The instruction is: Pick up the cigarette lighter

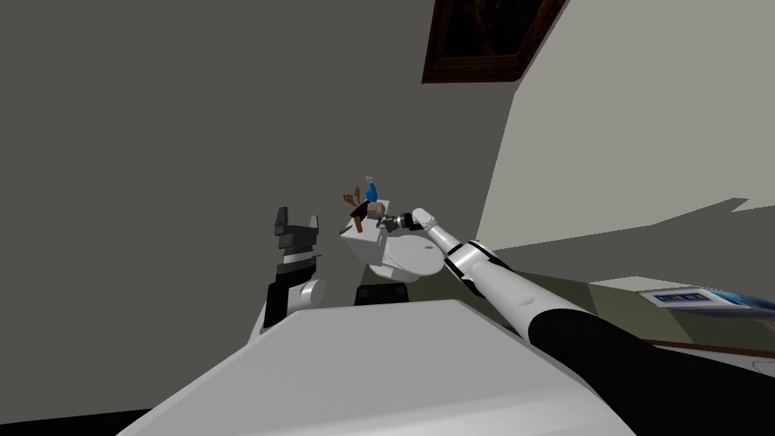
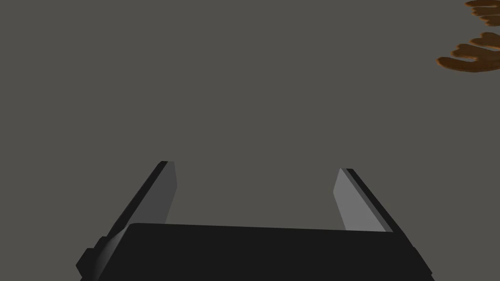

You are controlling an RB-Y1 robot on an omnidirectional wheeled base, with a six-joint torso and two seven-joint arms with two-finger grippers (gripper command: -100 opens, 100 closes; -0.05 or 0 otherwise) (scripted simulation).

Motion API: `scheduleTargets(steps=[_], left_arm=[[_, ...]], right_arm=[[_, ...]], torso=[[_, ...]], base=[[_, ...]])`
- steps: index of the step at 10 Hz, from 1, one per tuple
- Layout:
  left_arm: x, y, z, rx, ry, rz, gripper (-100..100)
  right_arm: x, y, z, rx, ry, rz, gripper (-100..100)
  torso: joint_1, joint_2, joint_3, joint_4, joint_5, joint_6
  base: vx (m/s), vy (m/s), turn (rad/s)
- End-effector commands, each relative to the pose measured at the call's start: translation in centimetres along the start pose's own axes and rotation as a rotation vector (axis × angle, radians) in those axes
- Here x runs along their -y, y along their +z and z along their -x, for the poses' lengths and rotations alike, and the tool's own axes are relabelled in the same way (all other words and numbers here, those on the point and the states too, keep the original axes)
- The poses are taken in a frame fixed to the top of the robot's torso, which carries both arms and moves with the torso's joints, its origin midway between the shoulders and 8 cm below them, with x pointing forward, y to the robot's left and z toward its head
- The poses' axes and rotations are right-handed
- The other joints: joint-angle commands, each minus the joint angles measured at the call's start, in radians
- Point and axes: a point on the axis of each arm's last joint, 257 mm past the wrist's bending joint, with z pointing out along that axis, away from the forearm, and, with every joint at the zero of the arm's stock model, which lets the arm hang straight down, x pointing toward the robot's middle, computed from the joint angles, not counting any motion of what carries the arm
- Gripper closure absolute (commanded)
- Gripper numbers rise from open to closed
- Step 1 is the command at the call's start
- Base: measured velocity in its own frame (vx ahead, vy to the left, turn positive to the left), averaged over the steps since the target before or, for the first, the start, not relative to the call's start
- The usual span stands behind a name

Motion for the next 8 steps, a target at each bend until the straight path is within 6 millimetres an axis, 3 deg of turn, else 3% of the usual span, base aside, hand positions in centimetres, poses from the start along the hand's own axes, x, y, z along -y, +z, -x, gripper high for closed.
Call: scheduleTargets(steps=[1, 3, 4, 5, 7, 8], left_arm=[[0.0, 0.0, 0.0, 0.000, 0.000, 0.000, 0], [0.0, 0.0, 0.0, 0.000, 0.000, 0.000, 0], [0.0, 0.0, 0.0, 0.000, 0.000, 0.000, 0], [0.0, 0.0, 0.0, 0.000, 0.000, 0.000, 0], [0.0, 0.0, 0.0, 0.000, 0.000, 0.000, 0], [0.0, 0.0, 0.0, 0.000, 0.000, 0.000, 0]], right_arm=[[0.0, 0.0, 0.0, 0.000, 0.000, 0.000, 100], [0.0, 0.0, 0.0, 0.000, 0.000, 0.000, 100], [0.0, 0.0, 0.0, 0.000, 0.000, 0.000, 0], [0.3, 0.2, 0.8, 0.022, -0.011, 0.001, 100], [0.4, 0.2, 0.9, 0.028, -0.014, 0.003, 100], [0.4, 0.2, 1.0, 0.030, -0.015, 0.004, 0]], torso=[[0.000, 0.000, 0.000, 0.000, 0.000, 0.000], [0.000, 0.000, 0.000, 0.000, 0.000, 0.000], [0.000, 0.000, 0.000, 0.000, 0.000, 0.000], [0.000, 0.000, 0.000, 0.000, 0.000, 0.000], [-0.002, -0.001, -0.001, 0.000, 0.000, 0.001], [-0.001, -0.001, -0.001, 0.000, -0.001, 0.000]], base=[[0.000, 0.000, 0.000], [0.000, 0.000, 0.000], [0.000, 0.000, 0.000], [0.012, 0.002, -0.204], [0.023, 0.004, -0.140], [0.000, 0.000, 0.000]])
